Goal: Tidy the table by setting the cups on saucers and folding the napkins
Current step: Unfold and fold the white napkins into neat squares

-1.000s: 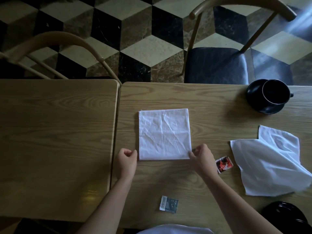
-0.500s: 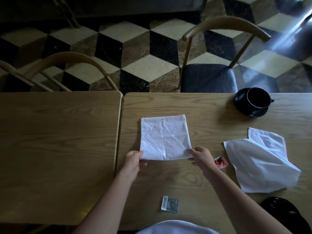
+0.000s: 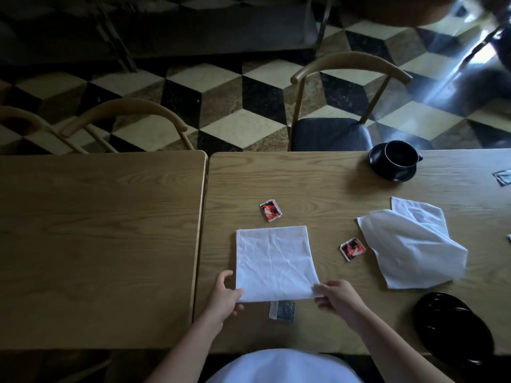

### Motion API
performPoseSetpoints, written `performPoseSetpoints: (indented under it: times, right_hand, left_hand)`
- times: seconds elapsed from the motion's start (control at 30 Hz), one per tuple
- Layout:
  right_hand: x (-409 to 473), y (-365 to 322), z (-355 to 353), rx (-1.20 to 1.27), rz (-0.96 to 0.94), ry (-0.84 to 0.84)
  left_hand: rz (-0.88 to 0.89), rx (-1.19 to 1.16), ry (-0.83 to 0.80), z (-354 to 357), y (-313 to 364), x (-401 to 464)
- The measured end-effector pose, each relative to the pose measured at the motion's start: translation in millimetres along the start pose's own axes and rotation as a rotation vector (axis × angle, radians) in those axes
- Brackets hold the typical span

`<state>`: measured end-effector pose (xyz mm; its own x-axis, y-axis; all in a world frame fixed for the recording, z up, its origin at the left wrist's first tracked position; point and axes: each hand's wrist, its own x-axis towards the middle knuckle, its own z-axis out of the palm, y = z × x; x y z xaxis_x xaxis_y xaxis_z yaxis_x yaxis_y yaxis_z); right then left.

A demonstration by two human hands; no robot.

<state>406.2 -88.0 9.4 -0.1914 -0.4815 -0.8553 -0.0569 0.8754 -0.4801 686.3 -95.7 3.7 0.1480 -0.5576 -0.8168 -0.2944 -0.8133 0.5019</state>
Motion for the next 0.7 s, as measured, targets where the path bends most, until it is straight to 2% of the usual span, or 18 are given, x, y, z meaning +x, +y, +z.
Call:
performPoseSetpoints:
  times: [0.2, 0.3, 0.53, 0.7]
  right_hand:
    - [-9, 3, -1, 0.003, -0.061, 0.026]
    - [-6, -11, -3, 0.058, -0.093, 0.017]
    - [15, -62, -7, 0.227, -0.074, -0.088]
    - [37, -93, -3, 0.213, -0.055, -0.116]
  left_hand:
    - [0.015, -0.012, 0.015, -1, -6, -5]
    - [0.031, -0.106, -0.016, -6, 2, 5]
    - [-0.021, -0.389, -0.106, -17, 46, 31]
    - [-0.021, -0.375, -0.125, -21, 77, 52]
